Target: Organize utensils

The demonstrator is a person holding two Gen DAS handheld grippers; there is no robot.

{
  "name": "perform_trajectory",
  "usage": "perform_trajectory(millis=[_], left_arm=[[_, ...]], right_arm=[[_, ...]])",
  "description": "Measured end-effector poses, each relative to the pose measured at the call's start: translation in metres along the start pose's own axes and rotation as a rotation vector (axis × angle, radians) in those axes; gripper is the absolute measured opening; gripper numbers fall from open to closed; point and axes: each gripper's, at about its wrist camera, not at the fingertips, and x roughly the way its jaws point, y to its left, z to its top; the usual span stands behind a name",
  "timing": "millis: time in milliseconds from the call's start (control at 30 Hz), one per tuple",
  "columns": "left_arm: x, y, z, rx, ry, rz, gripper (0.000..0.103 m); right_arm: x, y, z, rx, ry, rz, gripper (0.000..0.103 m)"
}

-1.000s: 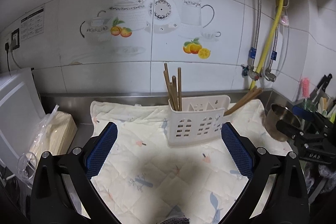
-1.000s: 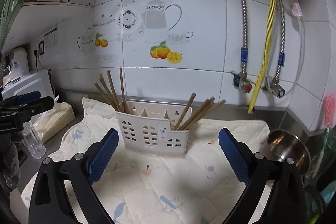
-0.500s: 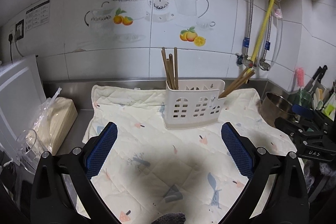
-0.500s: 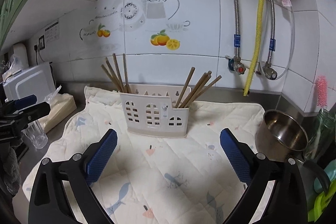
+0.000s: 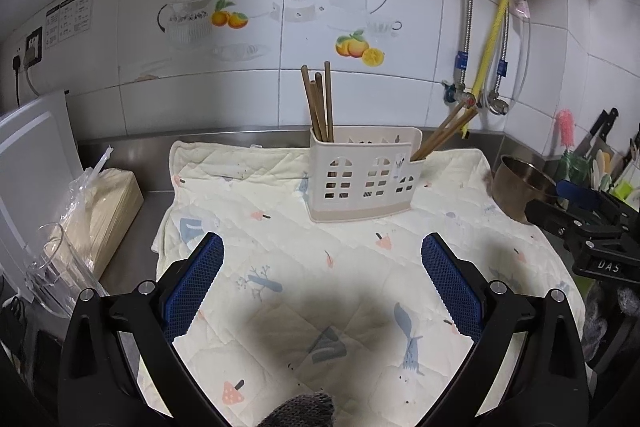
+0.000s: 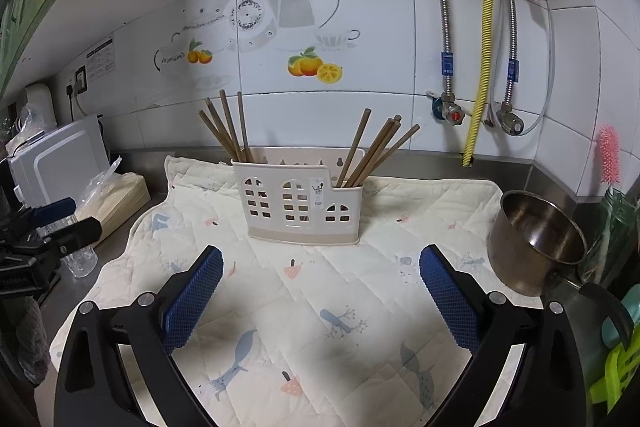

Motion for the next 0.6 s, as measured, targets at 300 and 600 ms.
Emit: perform_trajectory(millis=[300,600], left_arm=[[-0.0013,0.0002,-0.0026,0.002,0.001,0.0,0.098],[0.0024,-0.0021,-0.0032,0.001,0.011,0.001,0.098]], right_arm=[[0.0013,0.0045,-0.0032,-0.006,0.009,0.004,0.095],[0.0025,0.0037,-0.0061,-0.001,0.018,0.007,0.095]])
